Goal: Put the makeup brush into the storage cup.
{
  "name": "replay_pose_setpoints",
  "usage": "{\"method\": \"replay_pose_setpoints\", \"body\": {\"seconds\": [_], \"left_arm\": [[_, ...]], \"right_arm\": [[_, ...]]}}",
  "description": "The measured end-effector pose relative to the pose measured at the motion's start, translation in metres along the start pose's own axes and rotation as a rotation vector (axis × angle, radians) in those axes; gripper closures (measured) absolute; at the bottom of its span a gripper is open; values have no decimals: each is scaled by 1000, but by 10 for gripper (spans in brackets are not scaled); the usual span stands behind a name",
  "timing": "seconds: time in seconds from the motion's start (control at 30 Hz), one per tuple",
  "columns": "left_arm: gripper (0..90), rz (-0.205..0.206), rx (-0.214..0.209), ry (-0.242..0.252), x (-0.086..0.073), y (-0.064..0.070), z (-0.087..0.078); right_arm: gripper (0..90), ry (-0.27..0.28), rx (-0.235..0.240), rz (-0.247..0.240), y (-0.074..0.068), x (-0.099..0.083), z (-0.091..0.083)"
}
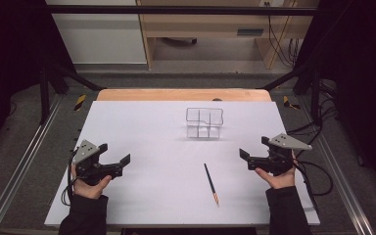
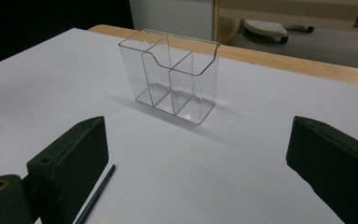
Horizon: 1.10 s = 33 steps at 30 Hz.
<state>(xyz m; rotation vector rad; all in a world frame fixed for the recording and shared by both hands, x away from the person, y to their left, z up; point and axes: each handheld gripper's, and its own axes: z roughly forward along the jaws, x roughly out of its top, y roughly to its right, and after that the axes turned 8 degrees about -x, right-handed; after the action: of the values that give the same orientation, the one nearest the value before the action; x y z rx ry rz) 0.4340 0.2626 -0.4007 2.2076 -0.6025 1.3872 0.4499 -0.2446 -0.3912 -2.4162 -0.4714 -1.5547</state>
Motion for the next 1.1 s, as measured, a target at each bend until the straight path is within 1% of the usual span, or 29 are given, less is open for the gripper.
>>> {"method": "replay_pose_setpoints", "body": {"seconds": [0.23, 0.47, 0.53, 0.63, 0.7, 0.77, 0.8, 0.9, 0.97, 1.1], "left_arm": [[44, 9, 10, -13, -2, 1, 2], [44, 16, 16, -30, -4, 1, 5], [43, 16, 16, -32, -4, 1, 5], [43, 22, 16, -40, -5, 2, 7], [43, 23, 16, -42, -5, 3, 7], [43, 26, 13, -43, -6, 4, 7], [43, 26, 13, -43, -6, 4, 7], [43, 27, 10, -46, -6, 4, 8], [43, 31, 12, -51, -6, 5, 9], [43, 29, 11, -53, -6, 5, 9]], "right_arm": [[53, -32, -9, -17, -6, 1, 3], [57, -80, -5, -46, -18, 2, 9], [62, -90, -6, -45, -21, 2, 11], [77, -104, 10, -35, -25, 1, 12], [81, -120, 17, -44, -30, 1, 14], [84, -130, 21, -67, -35, 0, 17], [85, -143, 24, -69, -39, 0, 19], [87, -170, 32, -95, -46, -3, 23], [91, -185, 38, -102, -50, -5, 26], [98, -206, 50, -102, -55, -8, 29]]}}
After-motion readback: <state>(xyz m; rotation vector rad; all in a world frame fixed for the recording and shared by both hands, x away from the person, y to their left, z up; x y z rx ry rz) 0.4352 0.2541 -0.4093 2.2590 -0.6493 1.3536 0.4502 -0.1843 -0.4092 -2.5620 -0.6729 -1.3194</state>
